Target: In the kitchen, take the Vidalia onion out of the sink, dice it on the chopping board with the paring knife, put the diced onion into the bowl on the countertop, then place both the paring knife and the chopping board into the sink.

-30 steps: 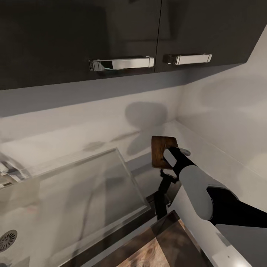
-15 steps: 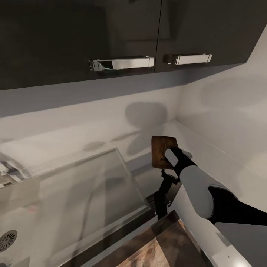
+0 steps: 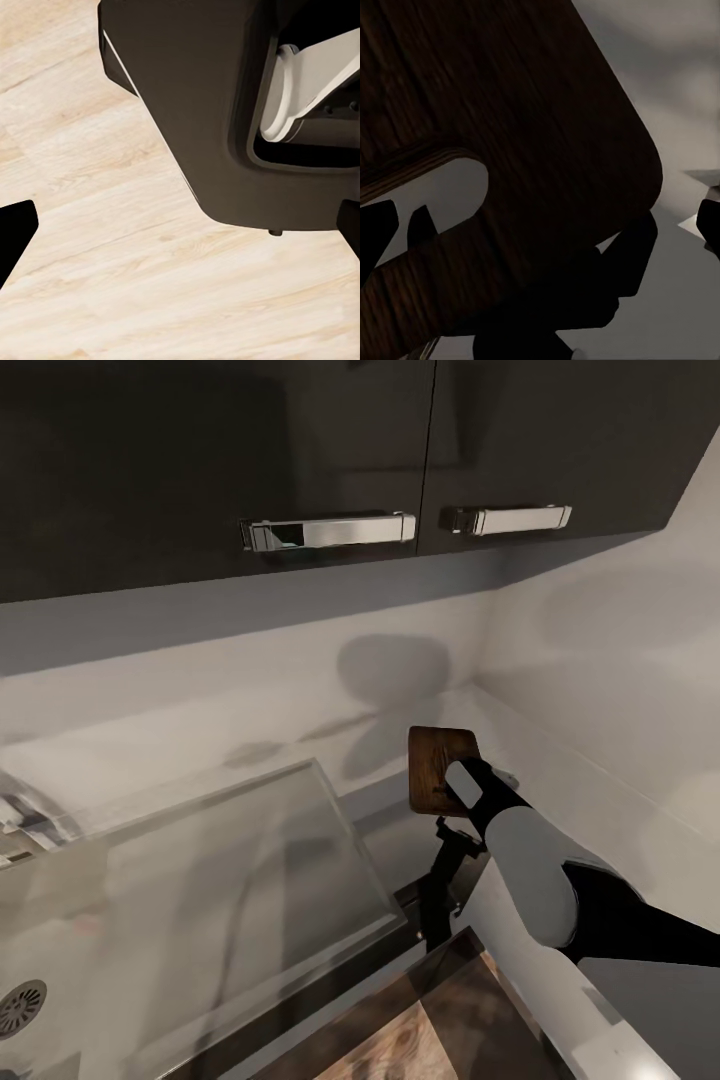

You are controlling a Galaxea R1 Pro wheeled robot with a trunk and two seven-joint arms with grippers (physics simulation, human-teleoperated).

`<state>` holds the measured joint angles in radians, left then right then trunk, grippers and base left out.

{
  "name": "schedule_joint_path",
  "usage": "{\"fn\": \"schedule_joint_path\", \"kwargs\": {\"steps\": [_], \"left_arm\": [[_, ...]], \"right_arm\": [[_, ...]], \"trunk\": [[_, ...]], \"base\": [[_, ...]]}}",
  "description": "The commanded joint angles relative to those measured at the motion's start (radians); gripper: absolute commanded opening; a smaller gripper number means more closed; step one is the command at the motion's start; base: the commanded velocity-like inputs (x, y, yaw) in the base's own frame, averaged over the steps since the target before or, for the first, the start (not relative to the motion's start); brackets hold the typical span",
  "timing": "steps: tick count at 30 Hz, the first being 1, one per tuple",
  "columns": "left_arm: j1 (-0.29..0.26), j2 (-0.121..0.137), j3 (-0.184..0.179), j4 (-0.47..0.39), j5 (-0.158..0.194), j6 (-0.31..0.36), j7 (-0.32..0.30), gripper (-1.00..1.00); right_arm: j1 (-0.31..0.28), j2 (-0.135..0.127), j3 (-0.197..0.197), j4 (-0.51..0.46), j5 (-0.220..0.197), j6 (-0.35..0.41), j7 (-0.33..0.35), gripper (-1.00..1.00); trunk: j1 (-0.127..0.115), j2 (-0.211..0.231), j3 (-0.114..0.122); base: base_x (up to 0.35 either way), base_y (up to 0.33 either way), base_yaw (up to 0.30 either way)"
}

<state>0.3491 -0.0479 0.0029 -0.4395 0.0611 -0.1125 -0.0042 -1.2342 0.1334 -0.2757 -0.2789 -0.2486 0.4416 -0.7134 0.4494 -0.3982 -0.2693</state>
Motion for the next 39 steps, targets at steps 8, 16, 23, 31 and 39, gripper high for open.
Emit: {"fn": "schedule_joint_path", "kwargs": {"steps": [8,16,23,31,39], "left_arm": [[0.0,-0.001,0.0,-0.002,0.006,-0.001,0.0,1.0],[0.0,-0.001,0.0,-0.002,0.006,-0.001,0.0,1.0],[0.0,-0.001,0.0,-0.004,0.006,-0.001,-0.001,1.0],[0.0,-0.002,0.0,-0.004,0.006,-0.001,-0.001,1.0],[0.0,-0.002,0.0,-0.004,0.006,-0.001,0.0,1.0]], "right_arm": [[0.0,0.0,0.001,-0.002,-0.014,0.006,-0.006,1.0],[0.0,-0.001,0.001,-0.002,-0.059,0.01,-0.006,1.0],[0.0,-0.002,0.001,-0.002,-0.065,0.011,-0.006,1.0],[-0.001,-0.006,0.002,-0.002,-0.066,0.012,-0.006,1.0],[0.0,-0.008,0.002,-0.002,-0.066,0.012,-0.003,1.0]], "trunk": [[0.001,-0.002,-0.002],[0.001,-0.002,-0.006],[0.001,-0.002,-0.015],[0.001,-0.002,-0.019],[0.001,-0.002,-0.019]], "base": [[0.0,0.0,0.0],[0.0,0.0,0.0],[0.0,0.0,0.0],[0.0,0.0,0.0],[0.0,0.0,0.0]]}}
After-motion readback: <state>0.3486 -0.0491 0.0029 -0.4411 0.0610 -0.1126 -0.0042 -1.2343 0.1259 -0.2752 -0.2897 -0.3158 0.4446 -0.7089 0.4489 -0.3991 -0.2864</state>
